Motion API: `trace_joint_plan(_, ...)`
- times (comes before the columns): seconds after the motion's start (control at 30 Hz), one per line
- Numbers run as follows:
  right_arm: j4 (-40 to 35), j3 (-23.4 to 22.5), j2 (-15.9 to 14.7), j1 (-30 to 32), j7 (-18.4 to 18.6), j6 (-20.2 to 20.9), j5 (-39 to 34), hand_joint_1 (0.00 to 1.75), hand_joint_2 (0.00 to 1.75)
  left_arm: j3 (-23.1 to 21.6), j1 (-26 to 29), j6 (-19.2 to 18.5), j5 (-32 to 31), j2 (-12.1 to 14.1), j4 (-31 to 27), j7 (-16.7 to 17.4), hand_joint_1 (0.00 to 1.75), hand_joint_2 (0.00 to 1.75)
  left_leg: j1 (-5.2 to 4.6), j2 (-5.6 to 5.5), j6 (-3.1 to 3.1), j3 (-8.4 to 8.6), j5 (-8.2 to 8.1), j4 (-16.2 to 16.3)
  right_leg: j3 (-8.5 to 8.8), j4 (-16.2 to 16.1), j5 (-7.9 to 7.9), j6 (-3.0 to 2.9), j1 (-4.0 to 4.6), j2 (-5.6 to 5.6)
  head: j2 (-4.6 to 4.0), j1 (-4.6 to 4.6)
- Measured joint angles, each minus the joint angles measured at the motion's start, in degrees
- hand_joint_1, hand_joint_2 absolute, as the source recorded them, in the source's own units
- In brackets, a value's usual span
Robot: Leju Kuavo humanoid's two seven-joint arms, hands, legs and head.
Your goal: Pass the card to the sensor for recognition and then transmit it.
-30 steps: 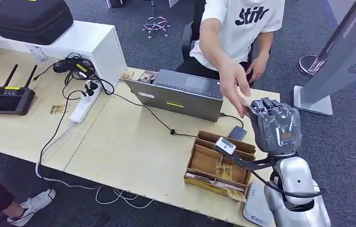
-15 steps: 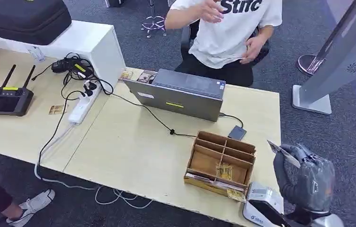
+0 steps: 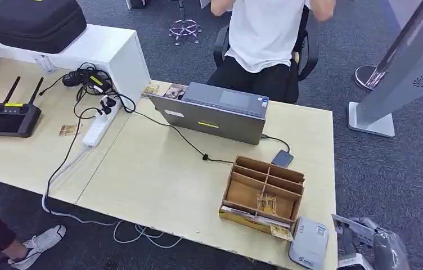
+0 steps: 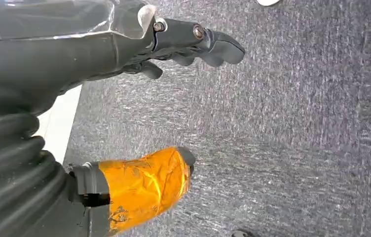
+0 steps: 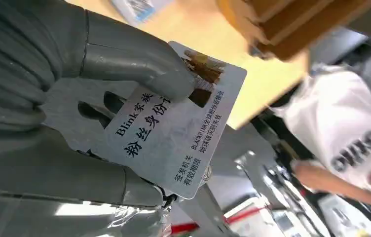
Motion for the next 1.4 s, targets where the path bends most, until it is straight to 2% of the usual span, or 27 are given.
trace_joint_plan(0.17,3.43,-0.26,-0.22,0.85,2.08,1.31,3.23,1.75,1.75,1.66,-0.23,0.0,-1.68,0.04,-0.15,-0.09,0.0,1.75,0.0,0.02,0.0,0.03,0.0,0.0,0.01,0.0,0.01,0.0,0.0,0.03,0.0,-0.02)
trace_joint_plan(0.57,7.98,2.21,-1.99,0.83,4.35,1.55,4.39,1.75,1.75,3.89,-0.46,-0.02,-3.3,0.2,-0.15,-0.2,0.0,1.75,0.0,0.02,-0.01,0.03,0.02,0.0,0.01,0.01,0.01,-0.01,0.0,0.03,0.0,0.0)
trace_joint_plan(0.97,13.37,6.32,-3.39,-1.58,9.11,-0.52,8.5,1.75,1.75,4.63,-0.92,-0.24,-4.72,0.46,-0.15,-0.24,0.0,1.75,0.0,0.04,-0.01,0.07,0.02,0.0,0.05,0.01,0.02,-0.01,0.0,0.04,0.0,-0.02)
trace_joint_plan(1.07,14.51,6.76,-3.45,-2.34,9.27,-1.22,8.5,1.75,1.75,5.0,-0.98,-0.26,-5.05,0.5,-0.15,-0.24,0.0,1.75,0.01,0.04,-0.01,0.09,0.02,0.0,0.07,0.01,0.02,-0.02,0.0,0.04,0.0,0.0)
trace_joint_plan(1.2,14.77,7.0,-3.48,-3.36,7.41,-4.24,6.69,1.75,1.75,5.79,-1.13,-0.44,-5.42,0.48,-0.15,-0.24,0.0,1.75,-0.01,0.04,0.0,0.1,0.03,0.0,0.08,0.01,0.03,-0.03,-0.01,0.05,0.0,0.0)
trace_joint_plan(1.4,10.97,6.19,-2.38,-4.99,6.32,-6.47,6.03,1.75,1.75,6.73,-1.14,-0.57,-6.23,0.24,-0.15,-0.24,0.0,1.75,-0.02,0.05,0.0,0.11,0.03,0.0,0.08,0.01,0.04,-0.02,-0.03,0.05,0.0,-0.02)
